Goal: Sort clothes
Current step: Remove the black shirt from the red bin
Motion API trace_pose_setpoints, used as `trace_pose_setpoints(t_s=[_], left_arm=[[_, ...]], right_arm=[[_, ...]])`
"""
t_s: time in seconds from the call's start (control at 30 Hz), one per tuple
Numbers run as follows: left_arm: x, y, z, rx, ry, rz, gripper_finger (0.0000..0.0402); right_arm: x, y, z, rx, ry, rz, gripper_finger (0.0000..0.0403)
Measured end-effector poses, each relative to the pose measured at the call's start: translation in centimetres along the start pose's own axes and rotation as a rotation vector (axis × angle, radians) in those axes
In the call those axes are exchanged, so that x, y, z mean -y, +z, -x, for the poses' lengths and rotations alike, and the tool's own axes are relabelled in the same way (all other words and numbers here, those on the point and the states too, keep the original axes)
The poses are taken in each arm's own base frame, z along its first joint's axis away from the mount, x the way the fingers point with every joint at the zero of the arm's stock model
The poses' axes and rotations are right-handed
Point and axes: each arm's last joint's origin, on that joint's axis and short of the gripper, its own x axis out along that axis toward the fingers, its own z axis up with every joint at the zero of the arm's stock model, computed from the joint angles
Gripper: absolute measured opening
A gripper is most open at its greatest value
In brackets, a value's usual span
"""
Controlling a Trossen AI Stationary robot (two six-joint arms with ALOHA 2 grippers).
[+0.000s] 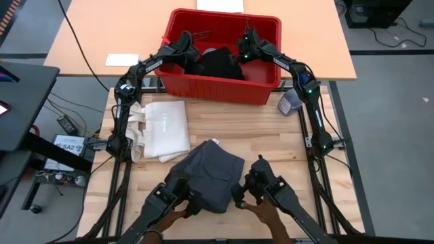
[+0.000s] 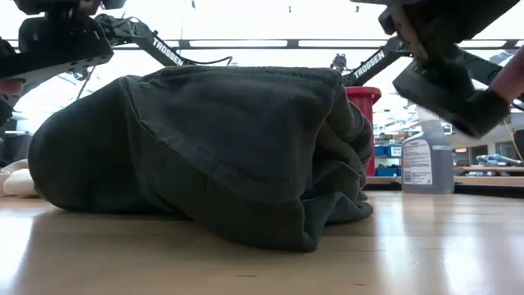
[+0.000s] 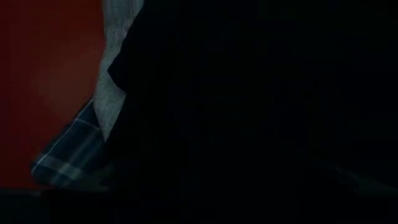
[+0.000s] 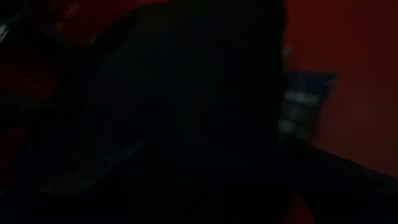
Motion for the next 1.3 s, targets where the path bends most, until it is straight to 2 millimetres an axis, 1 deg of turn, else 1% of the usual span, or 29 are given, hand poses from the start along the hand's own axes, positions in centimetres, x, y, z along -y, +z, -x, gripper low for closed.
trace_pose_setpoints(t_s=[0.07,0.17,0.27,0.37,0.53,0.6,0.67,0.73,0.8,0.93,1.03,1.1,1.17,1.2,1.3], left_arm=[[0.0,0.0,0.0,-0.006,0.012,-0.010,0.0304],[0.0,-0.1,0.0,-0.010,0.016,-0.019,0.0304],[-0.1,-0.2,0.0,-0.020,0.018,-0.018,0.0304],[0.0,-0.3,0.0,-0.030,0.024,-0.020,0.0304],[0.0,-0.3,0.0,-0.032,0.041,-0.023,0.0304],[0.0,-0.2,0.0,-0.028,0.047,-0.024,0.0304],[0.0,-0.2,-0.1,-0.025,0.051,-0.025,0.0304],[0.0,-0.2,-0.1,-0.023,0.053,-0.027,0.0304],[0.0,-0.2,-0.1,-0.021,0.054,-0.033,0.0304],[0.0,-0.2,-0.1,-0.022,0.054,-0.047,0.0304],[0.0,-0.2,-0.1,-0.020,0.054,-0.048,0.0304],[0.0,-0.2,-0.1,-0.020,0.054,-0.048,0.0304],[0.1,-0.1,-0.1,-0.017,0.045,-0.052,0.0304],[0.1,-0.1,-0.1,-0.013,0.034,-0.054,0.0304],[0.2,0.0,-0.1,0.001,0.016,-0.057,0.0304]], right_arm=[[0.1,-0.3,-0.9,-0.005,0.069,-0.010,0.0384],[0.0,-0.4,-2.2,-0.006,0.243,-0.035,0.0384],[-1.3,-0.3,-2.5,-0.009,0.398,-0.036,0.0382],[-3.6,0.5,-1.3,0.014,0.454,0.032,0.0379],[-7.9,1.5,1.1,0.076,0.494,0.209,0.0370],[-9.2,1.3,1.3,0.076,0.506,0.269,0.0364],[-10.0,0.9,1.0,0.072,0.490,0.299,0.0357],[-10.0,0.5,0.3,0.068,0.442,0.293,0.0350],[-9.7,0.3,-0.3,0.065,0.397,0.273,0.0347],[-8.7,0.4,-0.3,0.088,0.254,0.254,0.0346],[-7.6,0.8,0.1,0.094,0.222,0.215,0.0345],[-6.9,0.8,-0.1,0.097,0.226,0.202,0.0339],[-5.9,0.4,-0.5,0.075,0.242,0.180,0.0320],[-5.5,0.0,-0.9,0.067,0.241,0.176,0.0306],[-5.1,-0.5,-1.7,0.042,0.244,0.162,0.0247]])
